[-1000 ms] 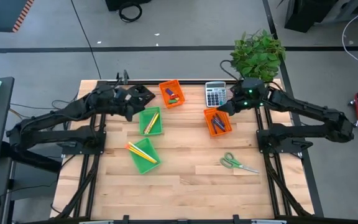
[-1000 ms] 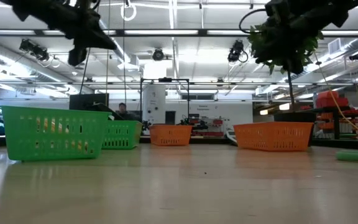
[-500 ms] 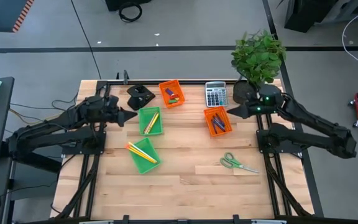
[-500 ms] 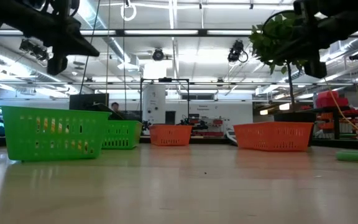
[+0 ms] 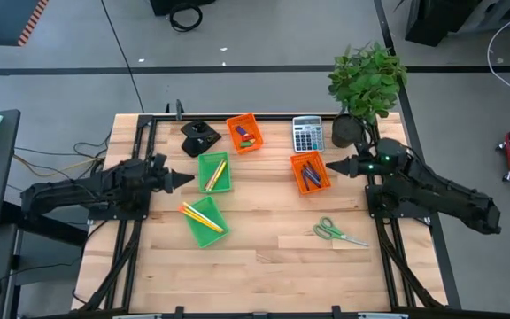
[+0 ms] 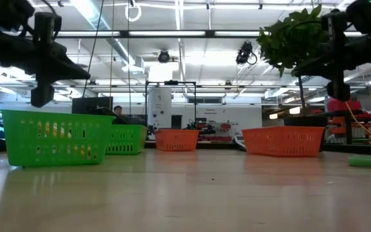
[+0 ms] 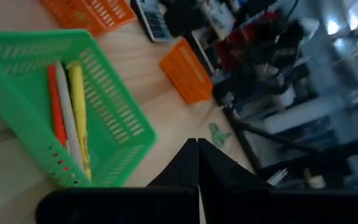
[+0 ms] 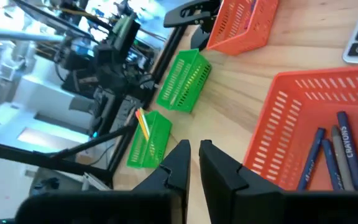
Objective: Sort crayons/erasers/pens/pencils in bins
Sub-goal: Return to Home Position
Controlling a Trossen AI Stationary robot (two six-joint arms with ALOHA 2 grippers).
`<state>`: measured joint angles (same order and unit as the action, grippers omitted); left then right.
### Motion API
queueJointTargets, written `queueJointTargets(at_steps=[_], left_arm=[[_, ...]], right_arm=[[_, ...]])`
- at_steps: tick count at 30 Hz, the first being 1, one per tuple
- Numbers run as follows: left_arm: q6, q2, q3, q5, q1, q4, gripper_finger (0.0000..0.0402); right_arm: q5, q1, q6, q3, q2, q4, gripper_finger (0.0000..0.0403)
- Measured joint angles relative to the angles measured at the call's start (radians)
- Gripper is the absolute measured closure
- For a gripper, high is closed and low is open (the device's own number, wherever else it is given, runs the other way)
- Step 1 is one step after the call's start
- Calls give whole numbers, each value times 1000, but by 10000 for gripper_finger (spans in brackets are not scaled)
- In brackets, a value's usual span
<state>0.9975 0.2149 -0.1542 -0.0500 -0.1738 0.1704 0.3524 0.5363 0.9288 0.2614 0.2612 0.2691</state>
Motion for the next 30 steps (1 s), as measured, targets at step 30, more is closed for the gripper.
queueJointTargets(at_steps=[30], left_arm=[[-692,-66,145,-77,-8,-208,353]], right_arm=[[-162,-261,-366,-149,-217,102,364]])
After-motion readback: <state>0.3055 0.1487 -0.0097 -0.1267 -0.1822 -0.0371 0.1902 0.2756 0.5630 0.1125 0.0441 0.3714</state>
